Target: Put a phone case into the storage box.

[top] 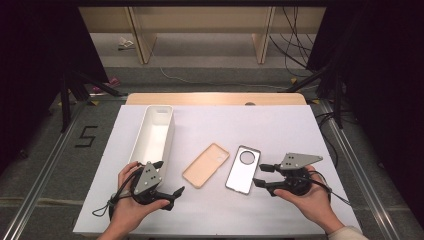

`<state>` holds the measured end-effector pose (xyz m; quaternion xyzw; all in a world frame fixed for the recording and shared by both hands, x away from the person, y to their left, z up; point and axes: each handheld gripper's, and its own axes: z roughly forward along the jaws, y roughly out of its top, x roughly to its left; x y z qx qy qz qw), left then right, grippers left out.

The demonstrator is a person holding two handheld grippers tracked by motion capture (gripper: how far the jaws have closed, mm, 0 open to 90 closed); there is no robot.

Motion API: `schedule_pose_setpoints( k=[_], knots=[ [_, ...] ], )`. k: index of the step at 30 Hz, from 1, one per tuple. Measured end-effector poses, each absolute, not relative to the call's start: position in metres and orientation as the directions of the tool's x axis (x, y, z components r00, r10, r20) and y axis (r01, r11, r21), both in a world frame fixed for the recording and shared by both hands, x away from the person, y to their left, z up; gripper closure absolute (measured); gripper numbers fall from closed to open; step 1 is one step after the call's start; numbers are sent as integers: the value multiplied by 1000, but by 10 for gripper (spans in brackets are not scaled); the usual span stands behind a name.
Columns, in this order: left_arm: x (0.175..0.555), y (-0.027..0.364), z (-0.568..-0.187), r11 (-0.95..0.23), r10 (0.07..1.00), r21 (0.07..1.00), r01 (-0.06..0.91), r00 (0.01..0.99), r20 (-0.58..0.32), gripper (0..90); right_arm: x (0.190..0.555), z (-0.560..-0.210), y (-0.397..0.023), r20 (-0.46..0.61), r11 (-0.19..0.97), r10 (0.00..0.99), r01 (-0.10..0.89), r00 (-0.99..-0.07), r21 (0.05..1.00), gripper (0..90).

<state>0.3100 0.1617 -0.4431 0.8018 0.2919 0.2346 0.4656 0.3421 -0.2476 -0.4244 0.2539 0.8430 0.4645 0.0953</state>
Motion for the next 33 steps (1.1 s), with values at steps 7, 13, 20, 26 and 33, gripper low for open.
schedule_pose_setpoints(
  k=[7, 13, 20, 26, 33],
  knots=[
    [310, 162, -443, -396, 686, 884, 249, 720, 104, 0, 346, -431, -232, 68, 539, 510, 381, -857, 751, 861],
    [310, 162, -443, -391, 684, 886, 249, 723, 99, 0, 352, -441, -215, 76, 620, 512, 429, -856, 657, 900],
    [310, 162, -443, -393, 682, 886, 247, 724, 100, 0, 362, -452, -197, 73, 679, 515, 458, -854, 573, 900],
    [310, 162, -443, -393, 681, 886, 245, 725, 102, 0, 369, -460, -186, 54, 727, 515, 469, -856, 501, 900],
    [309, 162, -443, -395, 680, 886, 243, 726, 104, 0, 370, -463, -188, 43, 750, 511, 470, -859, 465, 900]
  ],
)
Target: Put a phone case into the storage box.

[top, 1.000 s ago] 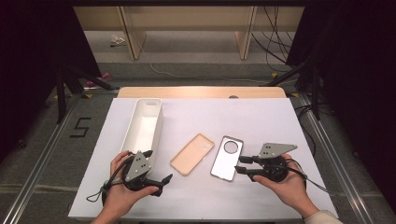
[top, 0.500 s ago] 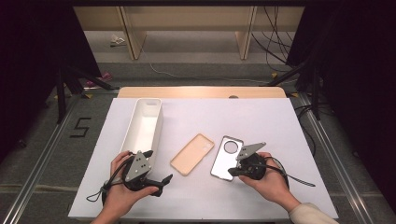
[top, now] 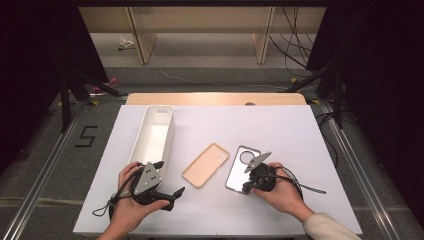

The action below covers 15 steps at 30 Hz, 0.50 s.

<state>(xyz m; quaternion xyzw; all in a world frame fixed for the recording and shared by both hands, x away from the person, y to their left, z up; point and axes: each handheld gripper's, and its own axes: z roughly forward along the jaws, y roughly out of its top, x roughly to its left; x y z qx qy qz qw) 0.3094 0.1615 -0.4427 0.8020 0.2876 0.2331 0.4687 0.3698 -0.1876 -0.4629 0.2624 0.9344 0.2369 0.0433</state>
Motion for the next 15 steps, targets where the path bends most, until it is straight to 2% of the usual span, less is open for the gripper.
schedule_pose_setpoints(
  k=[15],
  knots=[
    [309, 162, -443, -394, 679, 887, 240, 727, 105, 0, 371, -462, -194, 19, 770, 510, 466, -860, 435, 900]
  ],
)
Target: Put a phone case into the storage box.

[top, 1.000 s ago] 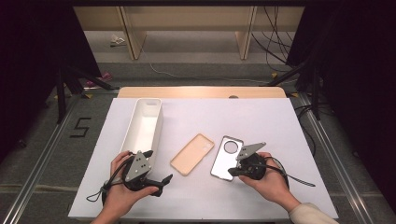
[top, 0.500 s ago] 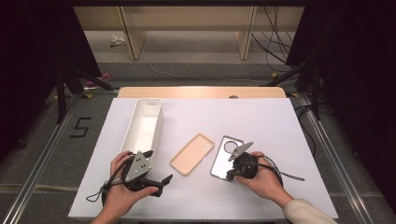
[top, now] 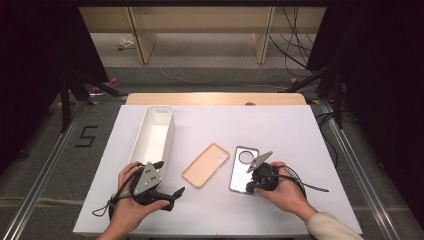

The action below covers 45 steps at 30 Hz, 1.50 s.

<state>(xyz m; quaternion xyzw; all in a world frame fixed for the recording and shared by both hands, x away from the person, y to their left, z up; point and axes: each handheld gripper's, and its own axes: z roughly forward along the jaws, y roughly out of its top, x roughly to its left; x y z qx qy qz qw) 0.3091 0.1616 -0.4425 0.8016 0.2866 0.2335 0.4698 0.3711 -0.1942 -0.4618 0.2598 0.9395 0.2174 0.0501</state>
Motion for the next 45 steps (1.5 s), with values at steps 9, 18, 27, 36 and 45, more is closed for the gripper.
schedule_pose_setpoints(
  k=[9, 18, 27, 36, 45],
  knots=[
    [309, 161, -443, -393, 678, 888, 240, 728, 104, 0, 374, -460, -204, 19, 763, 530, 486, -848, 427, 900],
    [309, 162, -442, -393, 677, 888, 240, 729, 102, 0, 374, -460, -205, 19, 764, 530, 487, -848, 424, 900],
    [309, 161, -442, -393, 675, 888, 237, 730, 104, 0, 375, -460, -207, 17, 762, 536, 492, -844, 420, 900],
    [309, 161, -442, -395, 675, 888, 236, 731, 106, 0, 376, -461, -209, 13, 761, 540, 495, -841, 419, 900],
    [308, 160, -442, -401, 669, 886, 235, 735, 108, 0, 373, -446, -200, -91, 840, 421, 350, -903, 415, 640]
  ],
)
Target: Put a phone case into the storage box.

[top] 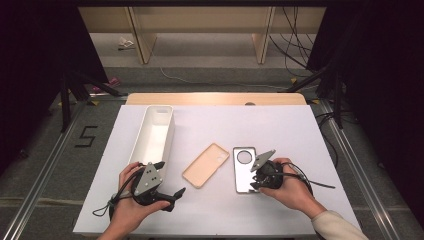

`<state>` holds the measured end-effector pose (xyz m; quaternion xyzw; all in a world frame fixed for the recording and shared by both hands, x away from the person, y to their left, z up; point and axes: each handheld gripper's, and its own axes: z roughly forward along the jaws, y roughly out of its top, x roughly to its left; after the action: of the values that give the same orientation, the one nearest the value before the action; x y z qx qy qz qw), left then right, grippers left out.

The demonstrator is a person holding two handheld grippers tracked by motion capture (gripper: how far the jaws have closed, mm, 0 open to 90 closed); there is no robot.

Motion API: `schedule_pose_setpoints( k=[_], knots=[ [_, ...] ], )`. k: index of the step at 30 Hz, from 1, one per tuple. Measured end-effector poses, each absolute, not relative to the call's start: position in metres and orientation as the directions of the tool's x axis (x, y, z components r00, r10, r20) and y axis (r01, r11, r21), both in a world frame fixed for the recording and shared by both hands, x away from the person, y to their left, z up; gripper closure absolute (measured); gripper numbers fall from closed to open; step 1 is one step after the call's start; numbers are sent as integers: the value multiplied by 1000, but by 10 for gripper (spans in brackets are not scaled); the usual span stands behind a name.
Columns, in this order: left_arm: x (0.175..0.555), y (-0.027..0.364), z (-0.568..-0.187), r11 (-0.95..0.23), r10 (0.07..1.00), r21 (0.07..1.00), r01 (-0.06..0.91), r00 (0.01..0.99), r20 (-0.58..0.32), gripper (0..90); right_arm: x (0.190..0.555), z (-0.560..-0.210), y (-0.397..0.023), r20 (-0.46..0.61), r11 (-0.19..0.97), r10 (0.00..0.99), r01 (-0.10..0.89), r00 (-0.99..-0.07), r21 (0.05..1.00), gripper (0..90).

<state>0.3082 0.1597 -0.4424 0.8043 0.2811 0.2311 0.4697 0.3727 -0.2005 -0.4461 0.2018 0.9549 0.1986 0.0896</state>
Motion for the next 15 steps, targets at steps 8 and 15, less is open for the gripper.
schedule_pose_setpoints(
  k=[8, 15],
  knots=[
    [308, 159, -443, -404, 666, 884, 235, 738, 108, 0, 370, -447, -182, -173, 975, 135, 100, -976, 200, 445],
    [308, 159, -443, -404, 666, 884, 235, 738, 108, 0, 371, -448, -169, -202, 987, 97, 68, -974, 147, 399]
  ],
)
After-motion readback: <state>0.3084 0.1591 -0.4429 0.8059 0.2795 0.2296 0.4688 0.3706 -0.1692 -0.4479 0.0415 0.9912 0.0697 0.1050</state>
